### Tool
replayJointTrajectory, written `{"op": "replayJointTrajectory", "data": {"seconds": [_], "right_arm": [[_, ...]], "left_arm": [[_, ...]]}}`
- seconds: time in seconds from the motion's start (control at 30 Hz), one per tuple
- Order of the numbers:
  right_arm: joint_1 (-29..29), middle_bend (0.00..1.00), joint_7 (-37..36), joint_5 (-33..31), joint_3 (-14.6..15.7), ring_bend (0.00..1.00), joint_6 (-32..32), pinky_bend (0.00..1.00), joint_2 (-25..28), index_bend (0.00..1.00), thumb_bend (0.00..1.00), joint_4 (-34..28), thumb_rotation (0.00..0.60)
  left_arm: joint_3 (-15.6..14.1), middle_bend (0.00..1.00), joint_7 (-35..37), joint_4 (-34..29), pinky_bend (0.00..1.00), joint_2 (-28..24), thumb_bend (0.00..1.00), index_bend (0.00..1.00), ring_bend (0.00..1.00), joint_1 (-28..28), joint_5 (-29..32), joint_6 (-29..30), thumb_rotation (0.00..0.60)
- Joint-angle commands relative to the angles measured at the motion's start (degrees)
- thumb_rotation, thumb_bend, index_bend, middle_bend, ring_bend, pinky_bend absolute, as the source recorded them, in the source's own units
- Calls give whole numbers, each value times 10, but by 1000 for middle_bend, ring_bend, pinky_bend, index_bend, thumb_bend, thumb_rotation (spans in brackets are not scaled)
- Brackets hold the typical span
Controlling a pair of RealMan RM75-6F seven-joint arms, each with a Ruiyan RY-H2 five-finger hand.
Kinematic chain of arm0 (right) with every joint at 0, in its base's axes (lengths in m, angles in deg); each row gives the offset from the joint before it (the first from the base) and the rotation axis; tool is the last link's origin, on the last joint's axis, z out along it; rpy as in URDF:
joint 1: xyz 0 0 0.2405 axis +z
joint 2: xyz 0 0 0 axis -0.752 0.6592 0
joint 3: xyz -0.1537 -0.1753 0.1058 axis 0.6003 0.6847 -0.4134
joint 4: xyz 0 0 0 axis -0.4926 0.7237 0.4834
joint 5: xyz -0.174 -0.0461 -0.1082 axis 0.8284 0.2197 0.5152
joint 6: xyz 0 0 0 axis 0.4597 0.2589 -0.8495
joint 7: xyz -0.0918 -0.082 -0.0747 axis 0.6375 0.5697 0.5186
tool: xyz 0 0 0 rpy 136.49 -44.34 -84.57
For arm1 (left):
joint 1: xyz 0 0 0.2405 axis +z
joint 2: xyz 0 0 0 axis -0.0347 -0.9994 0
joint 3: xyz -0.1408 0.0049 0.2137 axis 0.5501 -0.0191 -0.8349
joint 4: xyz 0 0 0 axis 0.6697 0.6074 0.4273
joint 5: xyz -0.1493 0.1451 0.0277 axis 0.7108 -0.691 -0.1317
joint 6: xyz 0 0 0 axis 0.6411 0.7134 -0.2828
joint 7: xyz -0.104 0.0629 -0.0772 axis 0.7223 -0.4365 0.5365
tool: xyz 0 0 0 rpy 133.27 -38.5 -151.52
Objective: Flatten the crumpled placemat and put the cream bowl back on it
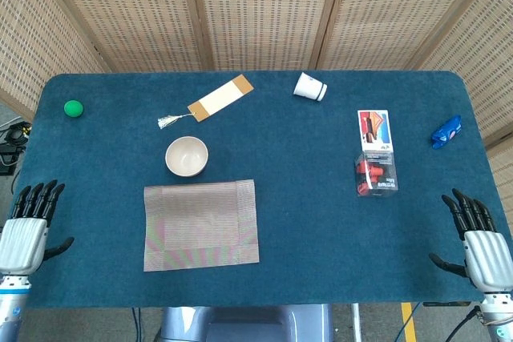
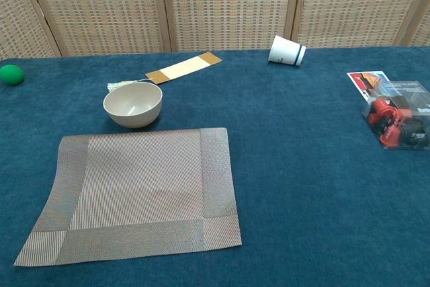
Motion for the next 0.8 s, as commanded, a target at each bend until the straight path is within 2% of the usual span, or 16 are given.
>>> {"op": "replayJointTrajectory", "data": {"seconds": [0.03, 0.2, 0.3, 0.4, 0.57, 0.8], "right_arm": [[2, 0, -4, -4, -1, 0, 6, 0, 1, 0, 69, 1, 600], [5, 0, -16, -20, -7, 0, 17, 0, 5, 0, 67, 5, 600], [7, 0, -33, -37, -15, 0, 23, 0, 9, 1, 68, 8, 600], [8, 0, -46, -49, -21, 0, 29, 0, 14, 4, 67, 11, 600], [9, 0, -60, -66, -29, 0, 38, 0, 18, 5, 67, 16, 600], [12, 0, -76, -87, -36, 0, 54, 0, 19, 6, 66, 28, 600]], "left_arm": [[39, 0, -34, -26, 0, 15, 132, 96, 0, -46, 25, -45, 600], [89, 0, -92, -27, 0, 55, 193, 214, 0, -110, 83, -111, 600], [122, 0, -144, 21, 0, 102, 230, 264, 0, -168, 114, -153, 600], [139, 0, -174, 56, 0, 136, 243, 306, 0, -208, 155, -196, 600], [149, 0, -216, 97, 0, 176, 248, 372, 0, -254, 201, -242, 600], [149, 0, -241, 143, 0, 226, 252, 436, 0, -296, 227, -258, 600]]}}
